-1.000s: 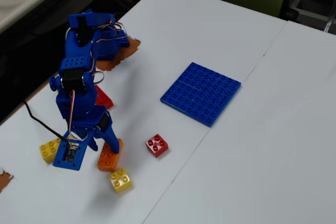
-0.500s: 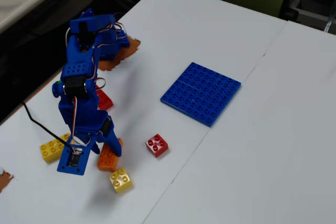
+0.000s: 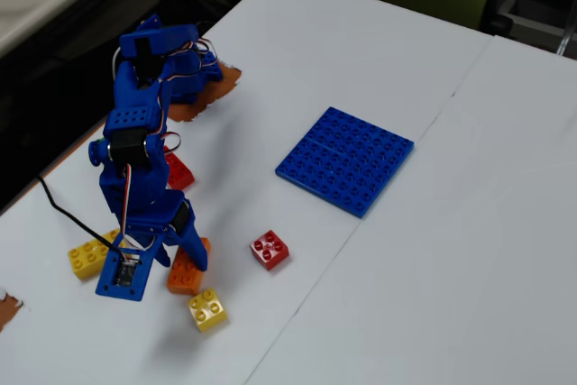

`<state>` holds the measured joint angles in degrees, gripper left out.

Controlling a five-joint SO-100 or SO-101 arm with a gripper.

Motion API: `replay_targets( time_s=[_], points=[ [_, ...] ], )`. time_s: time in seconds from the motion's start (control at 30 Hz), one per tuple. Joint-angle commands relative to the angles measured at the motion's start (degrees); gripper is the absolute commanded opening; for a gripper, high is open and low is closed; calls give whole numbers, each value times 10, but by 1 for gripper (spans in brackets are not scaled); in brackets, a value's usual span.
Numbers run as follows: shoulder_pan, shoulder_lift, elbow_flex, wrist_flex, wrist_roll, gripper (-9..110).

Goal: Pick up the 2x4 orange block and go up the 8x8 blue block.

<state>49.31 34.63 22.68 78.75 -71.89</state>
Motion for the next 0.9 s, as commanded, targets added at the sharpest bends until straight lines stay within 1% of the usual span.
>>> replay_targets(
  time_s=[0.0, 0.4, 0.63, 0.87],
  points=[
    [1, 4, -27, -11, -4, 22],
    [3, -9, -27, -21, -4, 18],
    [2, -1, -27, -18, 0, 0],
    [4, 70, 2, -1, -13, 0]
  ],
)
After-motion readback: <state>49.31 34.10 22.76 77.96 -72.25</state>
